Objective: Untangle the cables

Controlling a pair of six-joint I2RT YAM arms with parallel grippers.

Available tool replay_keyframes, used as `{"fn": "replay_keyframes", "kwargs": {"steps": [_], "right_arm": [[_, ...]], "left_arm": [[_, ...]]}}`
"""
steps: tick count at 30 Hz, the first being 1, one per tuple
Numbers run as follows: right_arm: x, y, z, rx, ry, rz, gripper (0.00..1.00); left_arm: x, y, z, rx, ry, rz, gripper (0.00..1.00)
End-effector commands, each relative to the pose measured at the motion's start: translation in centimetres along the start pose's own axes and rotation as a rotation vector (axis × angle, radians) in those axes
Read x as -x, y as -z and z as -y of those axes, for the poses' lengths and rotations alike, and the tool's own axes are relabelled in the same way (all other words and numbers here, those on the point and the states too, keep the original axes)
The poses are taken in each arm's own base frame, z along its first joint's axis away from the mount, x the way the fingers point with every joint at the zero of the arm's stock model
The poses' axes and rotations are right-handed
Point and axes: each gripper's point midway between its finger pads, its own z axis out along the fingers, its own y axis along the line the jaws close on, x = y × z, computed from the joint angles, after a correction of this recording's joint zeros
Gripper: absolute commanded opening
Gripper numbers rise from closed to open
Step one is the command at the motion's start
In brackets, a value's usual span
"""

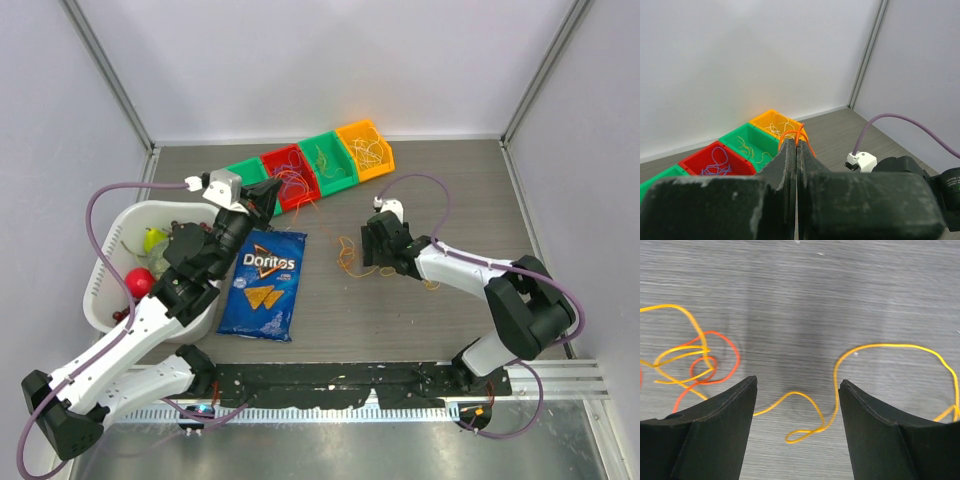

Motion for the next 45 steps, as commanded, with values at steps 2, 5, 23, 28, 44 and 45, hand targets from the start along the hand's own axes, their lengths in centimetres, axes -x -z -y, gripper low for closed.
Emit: {"fn": "replay_keyframes", "kwargs": {"steps": [2,5,23,28,44,45], "right_arm": [[-0.4,-0.1,3.0,-0.196,-0.09,0.012,0.71],[-1.2,-0.3,3.1,-0.206,-0.157,0.005,0.61],[-5.9,2.3,13.8,-0.38,-0.651,0.015,0.01],[-5.0,6.2,22.7,-0.577,-0.849,0.136,0.01],[5.8,6.0,11.7,0.058,-0.35,0.235,0.56],[5.7,5.7,8.4,0.136,-0.248,0.218,0.58]], "left_arm": [[2.7,0.3,-0.1,0.007,0.0,0.086,0.0],[2.8,0.4,-0.2,0.014,-0.006,0.089,0.0],[5.5,3.1,-4.5,0.225,-0.033,0.204,0.0],[6.6,4.2,-6.0,0.306,-0.059,0.244,0.0],[5.8,2.9,-3.6,0.175,-0.031,0.208,0.0],[5.9,2.9,-3.4,0.165,-0.027,0.21,0.0]]}}
